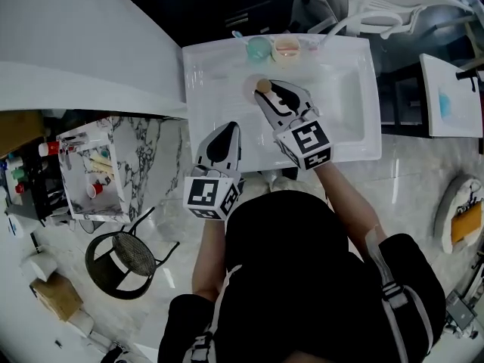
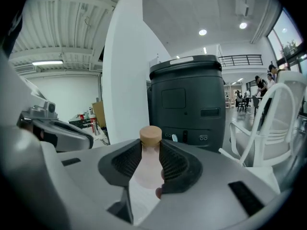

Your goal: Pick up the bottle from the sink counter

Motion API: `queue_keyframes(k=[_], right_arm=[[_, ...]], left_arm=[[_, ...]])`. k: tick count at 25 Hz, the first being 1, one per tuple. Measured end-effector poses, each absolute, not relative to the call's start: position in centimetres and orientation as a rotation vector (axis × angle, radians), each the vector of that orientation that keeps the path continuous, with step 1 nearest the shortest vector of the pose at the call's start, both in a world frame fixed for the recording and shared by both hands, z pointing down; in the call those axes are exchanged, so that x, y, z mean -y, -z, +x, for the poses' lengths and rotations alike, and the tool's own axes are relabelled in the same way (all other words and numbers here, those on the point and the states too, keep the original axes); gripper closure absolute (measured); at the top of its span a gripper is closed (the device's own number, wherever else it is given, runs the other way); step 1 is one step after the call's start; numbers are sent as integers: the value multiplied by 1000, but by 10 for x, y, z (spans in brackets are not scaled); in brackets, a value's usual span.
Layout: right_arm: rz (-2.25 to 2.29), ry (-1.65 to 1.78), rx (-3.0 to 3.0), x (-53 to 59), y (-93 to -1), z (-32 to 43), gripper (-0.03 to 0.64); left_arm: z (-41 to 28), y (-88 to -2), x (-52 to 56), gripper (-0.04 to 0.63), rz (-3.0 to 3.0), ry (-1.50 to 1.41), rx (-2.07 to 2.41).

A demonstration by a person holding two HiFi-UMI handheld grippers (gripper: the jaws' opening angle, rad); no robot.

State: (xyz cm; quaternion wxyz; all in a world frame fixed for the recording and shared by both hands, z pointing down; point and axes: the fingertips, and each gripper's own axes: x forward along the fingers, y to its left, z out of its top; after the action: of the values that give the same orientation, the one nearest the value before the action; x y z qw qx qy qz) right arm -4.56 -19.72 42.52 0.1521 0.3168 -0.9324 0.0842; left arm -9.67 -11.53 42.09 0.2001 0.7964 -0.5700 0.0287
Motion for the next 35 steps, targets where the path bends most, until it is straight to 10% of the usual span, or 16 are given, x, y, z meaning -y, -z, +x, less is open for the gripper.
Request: queue_keyframes(k=[35], right_arm=[[963,-205,2693,112,-372,167,497]], left_arm=[[83,-380,87,575,2380,-88,1536]])
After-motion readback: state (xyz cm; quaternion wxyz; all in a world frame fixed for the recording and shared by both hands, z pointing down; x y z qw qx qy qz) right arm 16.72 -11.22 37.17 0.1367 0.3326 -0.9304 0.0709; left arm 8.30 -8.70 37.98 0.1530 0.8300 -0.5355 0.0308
